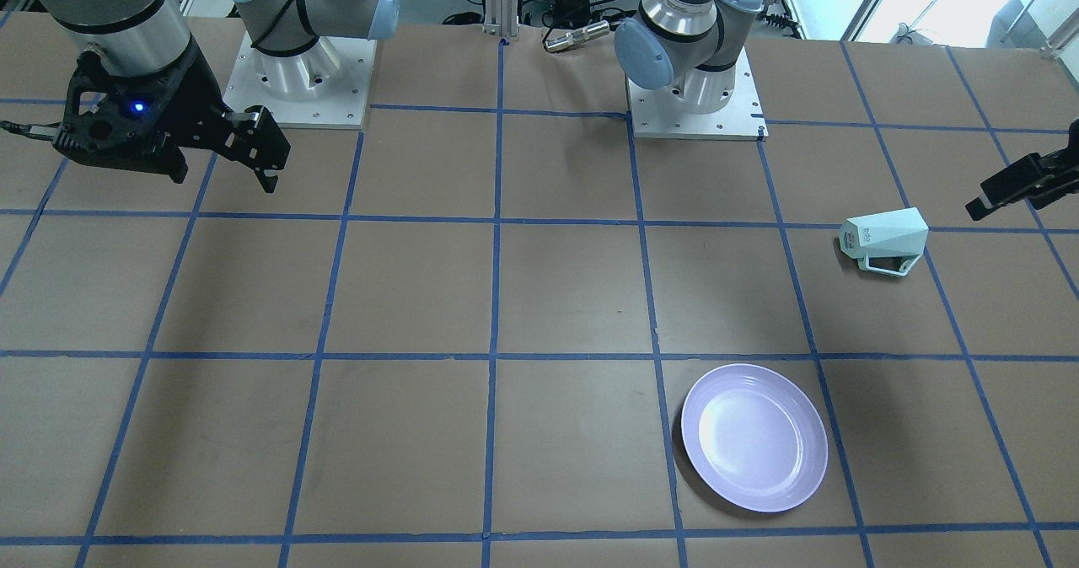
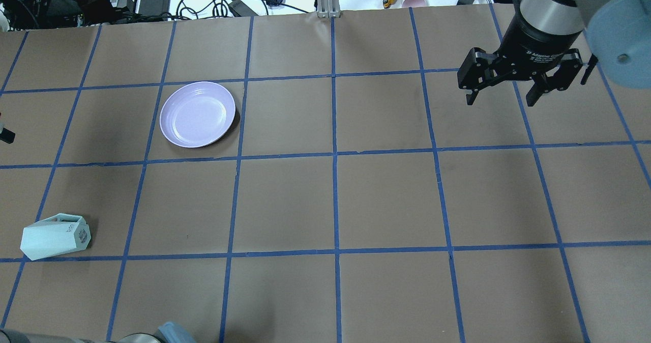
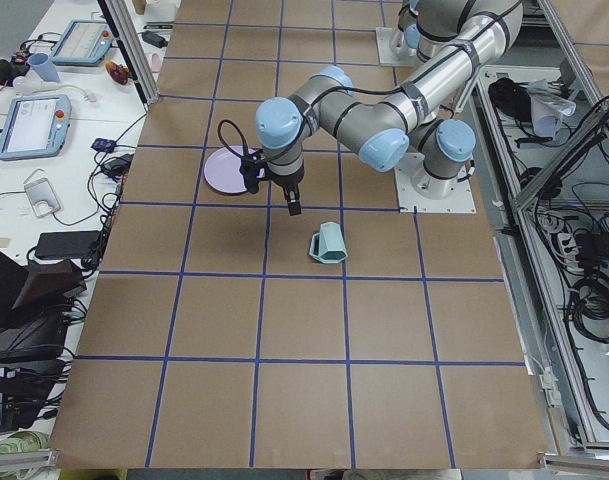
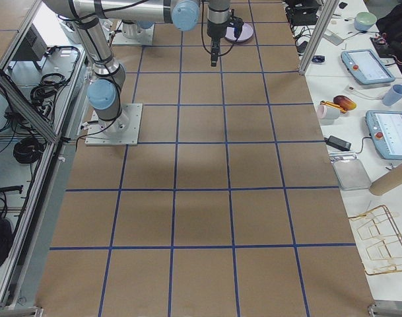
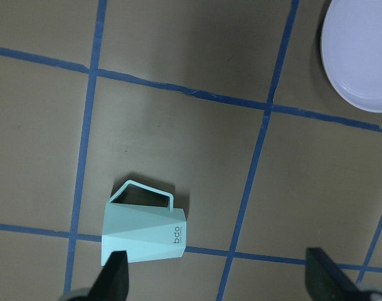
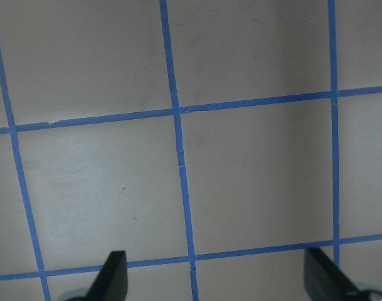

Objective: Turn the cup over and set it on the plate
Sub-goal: 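Move the left gripper down toward the mint-green mug lying on its side, then grasp the mint-green mug by its rim with the left gripper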

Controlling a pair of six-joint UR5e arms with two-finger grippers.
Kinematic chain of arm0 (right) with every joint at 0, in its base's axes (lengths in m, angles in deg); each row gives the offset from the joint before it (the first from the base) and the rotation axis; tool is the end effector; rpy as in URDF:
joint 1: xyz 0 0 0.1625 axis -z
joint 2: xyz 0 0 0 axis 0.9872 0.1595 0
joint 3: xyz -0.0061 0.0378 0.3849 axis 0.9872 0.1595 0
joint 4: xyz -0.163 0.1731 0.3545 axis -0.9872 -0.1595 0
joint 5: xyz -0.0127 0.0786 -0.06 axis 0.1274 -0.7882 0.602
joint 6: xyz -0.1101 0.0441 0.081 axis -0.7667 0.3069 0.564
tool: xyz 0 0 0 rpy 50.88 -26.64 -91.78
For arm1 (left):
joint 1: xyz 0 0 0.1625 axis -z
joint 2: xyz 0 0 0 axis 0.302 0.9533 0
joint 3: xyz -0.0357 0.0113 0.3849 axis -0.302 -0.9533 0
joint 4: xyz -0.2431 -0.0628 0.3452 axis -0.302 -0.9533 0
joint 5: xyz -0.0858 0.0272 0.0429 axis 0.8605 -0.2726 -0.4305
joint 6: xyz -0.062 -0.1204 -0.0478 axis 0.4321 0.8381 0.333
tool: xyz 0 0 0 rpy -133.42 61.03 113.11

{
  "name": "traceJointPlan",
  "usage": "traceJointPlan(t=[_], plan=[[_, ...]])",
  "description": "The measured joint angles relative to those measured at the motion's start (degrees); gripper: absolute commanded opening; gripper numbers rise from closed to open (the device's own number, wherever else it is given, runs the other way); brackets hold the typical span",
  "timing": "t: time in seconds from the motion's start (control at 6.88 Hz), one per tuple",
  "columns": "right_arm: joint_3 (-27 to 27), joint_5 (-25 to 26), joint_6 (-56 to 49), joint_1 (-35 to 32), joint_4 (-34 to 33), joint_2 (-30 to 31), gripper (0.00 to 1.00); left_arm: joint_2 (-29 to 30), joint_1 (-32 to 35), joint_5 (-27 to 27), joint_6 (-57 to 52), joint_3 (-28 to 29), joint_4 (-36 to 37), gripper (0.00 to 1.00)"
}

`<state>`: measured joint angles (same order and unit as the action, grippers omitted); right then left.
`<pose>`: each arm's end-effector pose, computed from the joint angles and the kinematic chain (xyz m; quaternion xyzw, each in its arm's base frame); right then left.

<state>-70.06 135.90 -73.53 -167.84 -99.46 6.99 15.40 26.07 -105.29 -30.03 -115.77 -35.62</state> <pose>0.1050 -0.5007 0.3896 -0.0482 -0.9988 -0.0055 0.0084 0.2828 -0.4758 0.3158 0.1016 -0.9875 -0.0449 0.1115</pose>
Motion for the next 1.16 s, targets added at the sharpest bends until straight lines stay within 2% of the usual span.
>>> traceJointPlan(t=[0.44,1.16], plan=[[0.0,0.0,0.0,0.0,0.0,0.0,1.0,5.03,-6.39,1.13,-5.63,-2.39,0.1,1.0],[0.0,0.0,0.0,0.0,0.0,0.0,1.0,12.02,-11.04,1.11,-10.23,-5.11,0.15,1.0]])
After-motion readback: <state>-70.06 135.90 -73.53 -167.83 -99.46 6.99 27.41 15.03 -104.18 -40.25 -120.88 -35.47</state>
